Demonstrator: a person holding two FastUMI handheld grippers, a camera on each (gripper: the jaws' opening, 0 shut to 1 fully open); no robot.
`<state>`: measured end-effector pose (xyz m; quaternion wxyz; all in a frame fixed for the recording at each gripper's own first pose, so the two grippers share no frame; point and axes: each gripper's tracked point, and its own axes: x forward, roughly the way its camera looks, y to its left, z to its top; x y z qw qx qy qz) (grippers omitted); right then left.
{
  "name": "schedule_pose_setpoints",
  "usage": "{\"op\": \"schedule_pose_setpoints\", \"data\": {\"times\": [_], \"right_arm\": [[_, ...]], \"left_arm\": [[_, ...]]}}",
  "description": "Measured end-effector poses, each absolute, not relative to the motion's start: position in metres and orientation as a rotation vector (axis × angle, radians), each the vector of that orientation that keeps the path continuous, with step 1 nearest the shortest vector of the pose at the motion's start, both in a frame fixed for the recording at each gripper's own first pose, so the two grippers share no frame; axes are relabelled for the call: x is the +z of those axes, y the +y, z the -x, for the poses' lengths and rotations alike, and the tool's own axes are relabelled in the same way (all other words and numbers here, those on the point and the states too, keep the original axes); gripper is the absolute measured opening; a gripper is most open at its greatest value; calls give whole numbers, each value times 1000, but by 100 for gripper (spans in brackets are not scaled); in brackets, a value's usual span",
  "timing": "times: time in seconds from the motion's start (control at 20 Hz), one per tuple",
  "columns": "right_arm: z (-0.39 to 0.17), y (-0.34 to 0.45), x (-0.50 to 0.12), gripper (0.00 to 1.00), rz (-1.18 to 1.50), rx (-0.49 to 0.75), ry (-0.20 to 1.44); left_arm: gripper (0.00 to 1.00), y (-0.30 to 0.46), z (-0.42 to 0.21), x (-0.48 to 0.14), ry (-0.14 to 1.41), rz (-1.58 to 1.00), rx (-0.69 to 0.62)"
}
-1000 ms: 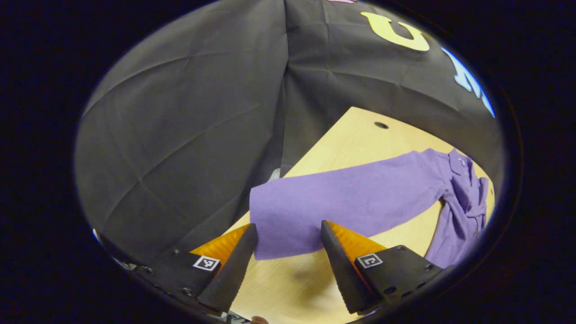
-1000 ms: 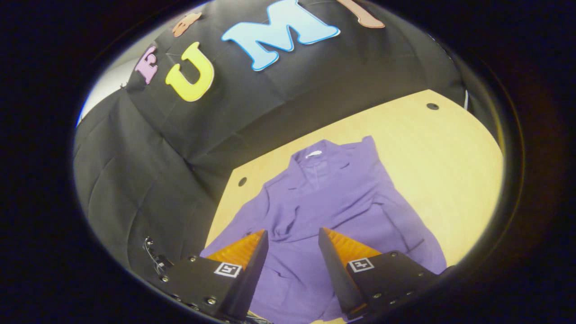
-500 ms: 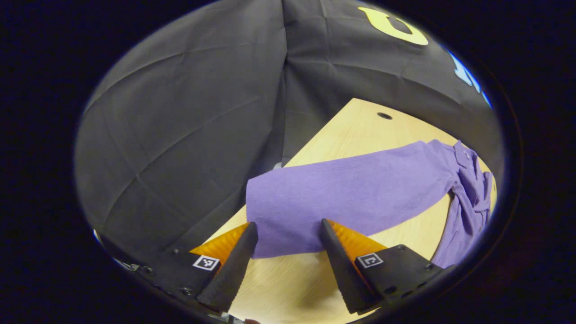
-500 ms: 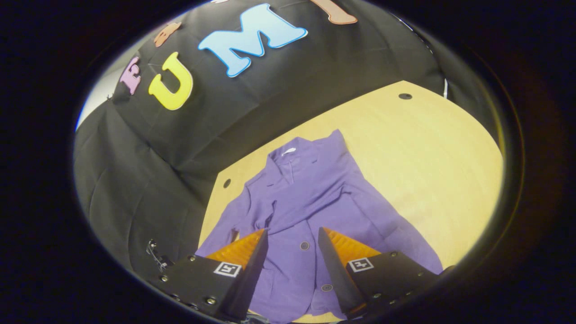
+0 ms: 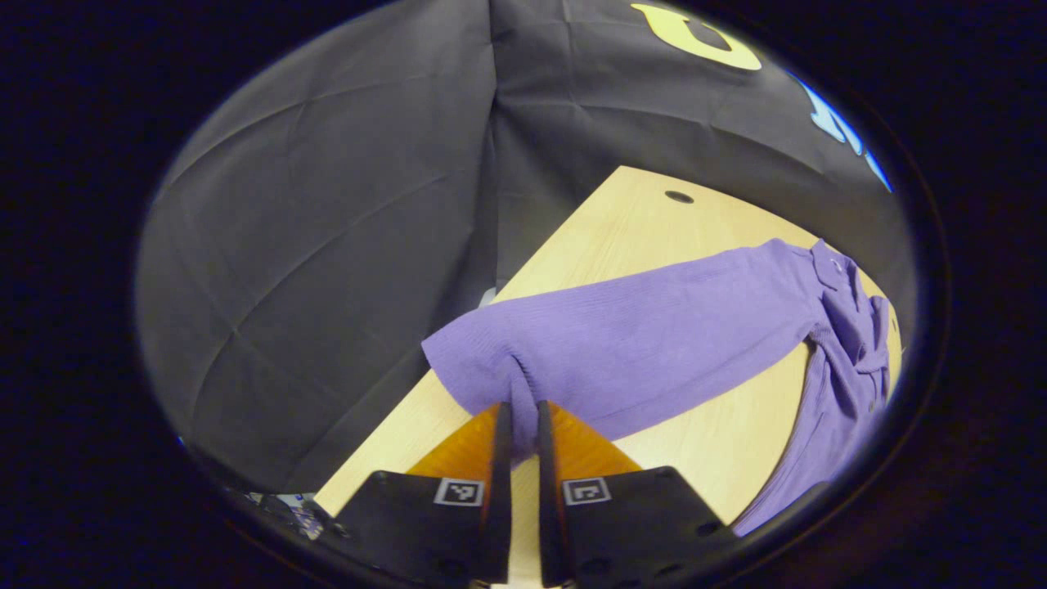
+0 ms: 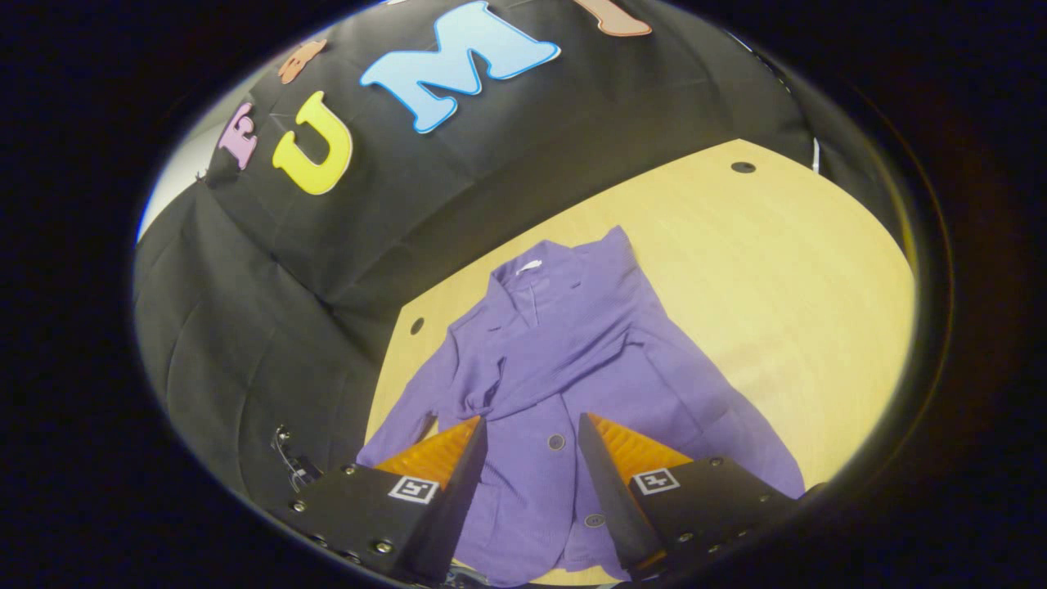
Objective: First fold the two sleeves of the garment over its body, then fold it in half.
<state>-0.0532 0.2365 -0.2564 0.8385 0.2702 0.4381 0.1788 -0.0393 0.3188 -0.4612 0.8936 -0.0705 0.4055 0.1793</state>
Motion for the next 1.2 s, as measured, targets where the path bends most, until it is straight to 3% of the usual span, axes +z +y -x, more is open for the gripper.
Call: {"op": "schedule_pose_setpoints", "data": {"times": [0.05, 0.15, 0.7, 1.2], "right_arm": [[52, 237, -258, 71, -574, 378, 927], [51, 233, -258, 71, -579, 378, 929], [31, 205, -256, 71, -625, 346, 918], [28, 152, -258, 71, -685, 273, 902]], "left_arm": [[11, 319, 39, -460, 848, 127, 379], [7, 317, 36, -459, 860, 108, 393], [7, 254, -30, -396, 738, 128, 301], [7, 91, -124, -326, 616, 125, 54]]}}
